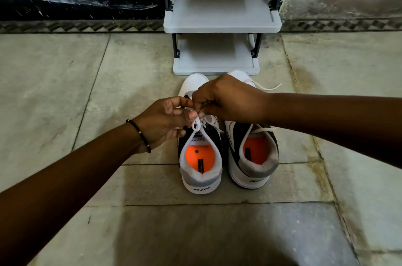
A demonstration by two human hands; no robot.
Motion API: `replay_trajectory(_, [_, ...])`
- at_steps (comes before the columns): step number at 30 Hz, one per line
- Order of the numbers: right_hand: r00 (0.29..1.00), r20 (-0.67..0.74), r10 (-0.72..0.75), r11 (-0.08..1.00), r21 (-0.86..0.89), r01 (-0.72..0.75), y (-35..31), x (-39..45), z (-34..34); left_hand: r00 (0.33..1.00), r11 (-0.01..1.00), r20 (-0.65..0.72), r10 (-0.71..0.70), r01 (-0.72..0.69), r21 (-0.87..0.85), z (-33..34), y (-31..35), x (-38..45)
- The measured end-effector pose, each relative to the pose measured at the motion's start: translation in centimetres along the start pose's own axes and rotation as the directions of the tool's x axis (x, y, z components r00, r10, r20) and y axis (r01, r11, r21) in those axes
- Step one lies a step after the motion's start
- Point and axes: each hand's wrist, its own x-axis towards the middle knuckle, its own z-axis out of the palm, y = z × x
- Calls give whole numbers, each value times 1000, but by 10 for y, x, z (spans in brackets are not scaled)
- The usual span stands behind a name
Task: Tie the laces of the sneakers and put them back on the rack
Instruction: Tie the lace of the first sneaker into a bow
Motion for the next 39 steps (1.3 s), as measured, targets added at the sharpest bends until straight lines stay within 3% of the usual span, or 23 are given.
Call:
replay_trajectory(3, [1000, 3, -17, 1000, -21, 17, -2, -1, 2, 993, 986, -48, 109, -102, 131, -1, 1, 0])
replay_trajectory(6, [993, -26, 113, 994, 14, -113, -5, -1, 5, 962, 933, -55, 267, -244, 264, -1, 4, -2])
replay_trajectory(10, [971, 20, 236, 970, 57, -237, -3, -3, 7, 932, 873, -72, 356, -304, 382, 5, 6, -5])
replay_trajectory(15, [973, -13, 230, 973, -25, -230, -2, -7, 11, 935, 857, -82, 345, -279, 433, 9, 8, -7])
replay_trajectory(21, [974, -70, 213, 973, -74, -218, -11, -3, 11, 998, 992, -59, 4, 4, 127, 3, 4, 1])
replay_trajectory(24, [973, -84, 213, 974, -55, -218, -15, -1, 11, 999, 999, 3, -35, 35, 40, 0, 8, 2])
replay_trajectory(28, [953, -115, 280, 959, 67, -274, -20, 0, 8, 998, 997, -38, 52, -50, 60, -5, 14, 1])
replay_trajectory(30, [932, -108, 347, 929, 174, -326, -22, -3, 5, 982, 966, -96, 163, -139, 218, -7, 15, 0])
replay_trajectory(33, [922, -37, 386, 909, 182, -374, -23, -10, 1, 929, 845, -130, 345, -248, 473, -10, 15, -4])
replay_trajectory(39, [855, 141, 499, 838, 174, -517, -20, -32, -2, 929, 861, -194, 314, -192, 470, -17, -1, -7])
